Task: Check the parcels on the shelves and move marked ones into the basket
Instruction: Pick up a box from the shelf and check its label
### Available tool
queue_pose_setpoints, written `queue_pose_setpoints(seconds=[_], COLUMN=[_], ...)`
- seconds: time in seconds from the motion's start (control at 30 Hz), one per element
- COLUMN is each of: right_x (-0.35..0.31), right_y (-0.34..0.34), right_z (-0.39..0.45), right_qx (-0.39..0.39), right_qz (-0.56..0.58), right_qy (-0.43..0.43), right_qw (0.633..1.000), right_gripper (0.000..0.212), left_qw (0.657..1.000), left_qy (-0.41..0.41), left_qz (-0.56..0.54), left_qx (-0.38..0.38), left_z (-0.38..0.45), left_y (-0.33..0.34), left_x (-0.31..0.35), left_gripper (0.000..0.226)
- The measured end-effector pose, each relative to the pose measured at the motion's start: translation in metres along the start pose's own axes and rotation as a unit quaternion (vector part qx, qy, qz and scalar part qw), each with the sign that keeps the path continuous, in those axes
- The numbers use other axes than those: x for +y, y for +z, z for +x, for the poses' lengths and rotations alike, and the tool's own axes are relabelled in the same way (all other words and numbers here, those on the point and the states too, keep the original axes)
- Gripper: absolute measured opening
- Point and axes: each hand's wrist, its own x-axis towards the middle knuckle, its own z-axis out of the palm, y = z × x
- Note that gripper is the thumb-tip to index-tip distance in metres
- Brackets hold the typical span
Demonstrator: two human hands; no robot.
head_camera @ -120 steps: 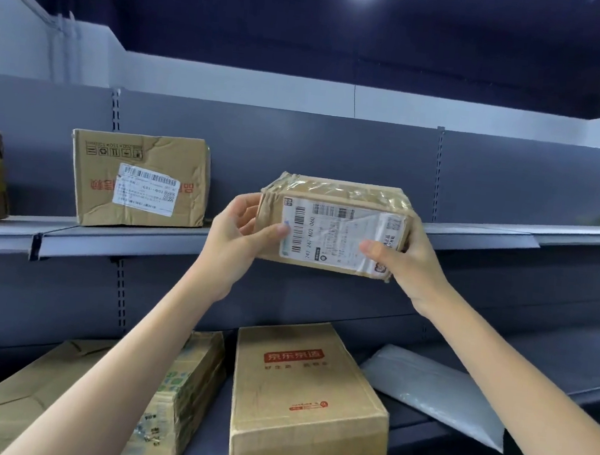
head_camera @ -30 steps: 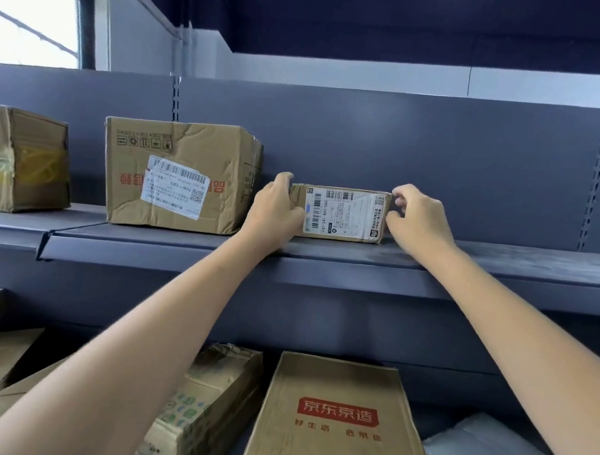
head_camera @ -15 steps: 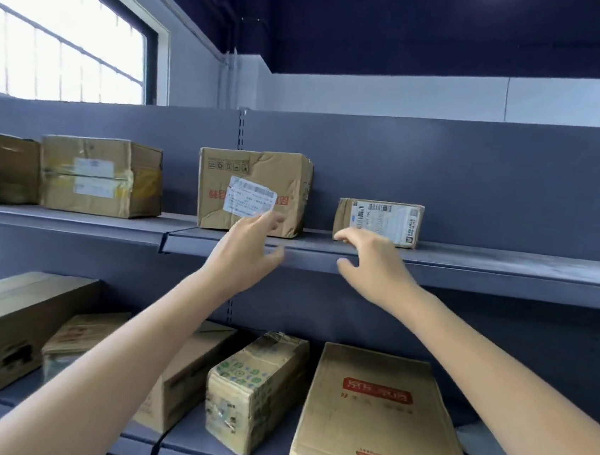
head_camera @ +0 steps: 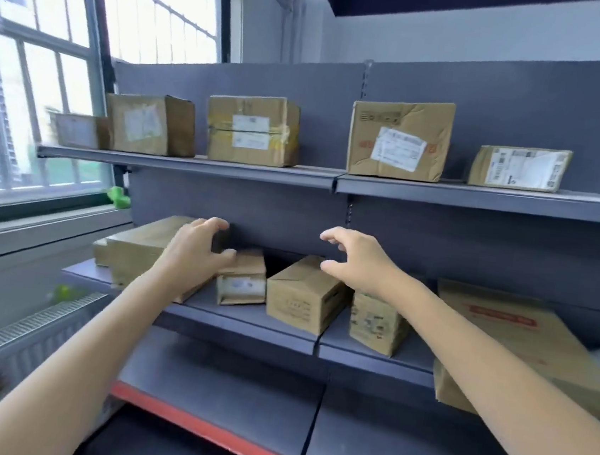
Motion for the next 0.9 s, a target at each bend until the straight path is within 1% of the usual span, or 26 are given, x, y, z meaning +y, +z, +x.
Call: queue_pose_setpoints(seconds=[0.13,0.3,0.47,0.6,0.73,0.9], right_x=[-0.053,-0.095,-0.108,-0.111,-0.119,-0.153], right_y=[0.043,0.090,0.132,0.170,0.216,0.275], right_z=[0.014,0.043,0.090,0.132,0.165,0.197], right_qx=[-0.056,-0.103,-0.119,-0.126,-0.150,-0.181], right_qz=[0.046,0.054,0.071,0.091,0.095,0.101], right_qy=[-0.013,-0.083,-0.128,-0.156,-0.166,-0.174], right_qw=[0.997,0.990,0.982,0.975,0.970,0.963], right_gripper=[0.047,0.049,0.050,0.048,0.049,0.050], left_qw=[0.997,0.993,0.991,0.982,0.970,0.960], left_qy=[-0.068,-0.106,-0.120,-0.171,-0.225,-0.259], left_qz=[-0.028,-0.026,0.002,0.026,0.057,0.096], left_qx=[0.031,0.053,0.066,0.072,0.067,0.048], left_z=[-0.026,-0.041,-0.039,-0.039,-0.048,-0.055], left_y=[-0.037,-0.063,-0.067,-0.069,-0.073,-0.089], left_x=[-0.050,-0.103,-0.139,-0.178,-0.222,-0.276], left_gripper=[0.045,0.044,0.042,0.044,0.045,0.048])
